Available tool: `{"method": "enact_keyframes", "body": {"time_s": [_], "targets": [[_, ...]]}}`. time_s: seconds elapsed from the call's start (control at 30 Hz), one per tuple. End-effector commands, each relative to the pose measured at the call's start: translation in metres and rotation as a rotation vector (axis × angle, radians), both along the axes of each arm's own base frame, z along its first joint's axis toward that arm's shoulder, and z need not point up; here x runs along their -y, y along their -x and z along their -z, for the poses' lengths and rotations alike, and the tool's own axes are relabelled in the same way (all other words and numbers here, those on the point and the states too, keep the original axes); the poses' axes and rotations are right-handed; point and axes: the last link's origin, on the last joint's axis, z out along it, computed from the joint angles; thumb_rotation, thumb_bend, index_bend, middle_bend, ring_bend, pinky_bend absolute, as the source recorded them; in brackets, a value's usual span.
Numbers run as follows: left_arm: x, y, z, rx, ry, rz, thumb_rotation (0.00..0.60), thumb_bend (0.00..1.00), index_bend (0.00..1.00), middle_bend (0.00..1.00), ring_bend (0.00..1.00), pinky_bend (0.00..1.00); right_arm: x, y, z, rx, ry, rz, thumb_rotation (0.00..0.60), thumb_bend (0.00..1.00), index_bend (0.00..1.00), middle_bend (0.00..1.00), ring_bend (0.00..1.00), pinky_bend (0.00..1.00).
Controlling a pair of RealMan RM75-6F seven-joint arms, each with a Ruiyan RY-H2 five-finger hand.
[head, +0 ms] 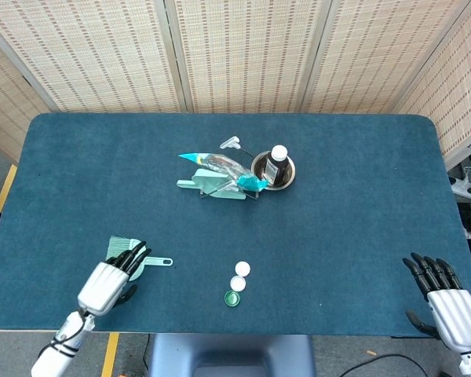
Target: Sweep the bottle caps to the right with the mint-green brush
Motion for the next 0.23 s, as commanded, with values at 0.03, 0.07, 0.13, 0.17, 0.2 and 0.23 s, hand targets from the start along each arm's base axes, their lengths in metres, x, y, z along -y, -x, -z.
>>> {"method": "enact_keyframes", "body": {"time_s": [0.03,0.07,0.13,0.17,0.2,0.23], "targets": [[0.084,0.045,-0.045,0.085,-0.057,-0.063,0.600,0.34,0.00,0.00,0.00,0.09,-0.001,-0.001,0.002,-0.005,-0.002,-0.007,0.600,0.21,0.00,0.00,0.00,0.00],[0.089,0.049,-0.053,0.051,-0.056,-0.070,0.600,0.34,0.00,0.00,0.00,0.07,-0.001,-0.002,0.004,-0.006,-0.002,-0.015,0.600,0.21,0.00,0.00,0.00,0.00],[0.091,0.050,-0.062,0.064,-0.090,-0.092,0.600,0.35,0.00,0.00,0.00,0.05,-0.001,-0.002,0.006,-0.013,-0.006,-0.015,0.600,0.21,0.00,0.00,0.00,0.00],[0.092,0.051,-0.066,0.049,-0.092,-0.104,0.600,0.34,0.00,0.00,0.00,0.05,-0.001,-0.003,0.007,-0.011,-0.005,-0.014,0.600,0.21,0.00,0.00,0.00,0.00],[0.092,0.051,-0.068,0.041,-0.088,-0.114,0.600,0.35,0.00,0.00,0.00,0.05,-0.001,-0.004,0.008,-0.012,-0.002,-0.018,0.600,0.21,0.00,0.00,0.00,0.00],[0.092,0.051,-0.071,0.034,-0.086,-0.123,0.600,0.35,0.00,0.00,0.00,0.05,-0.002,-0.004,0.008,-0.017,-0.002,-0.020,0.600,0.21,0.00,0.00,0.00,0.00]]}}
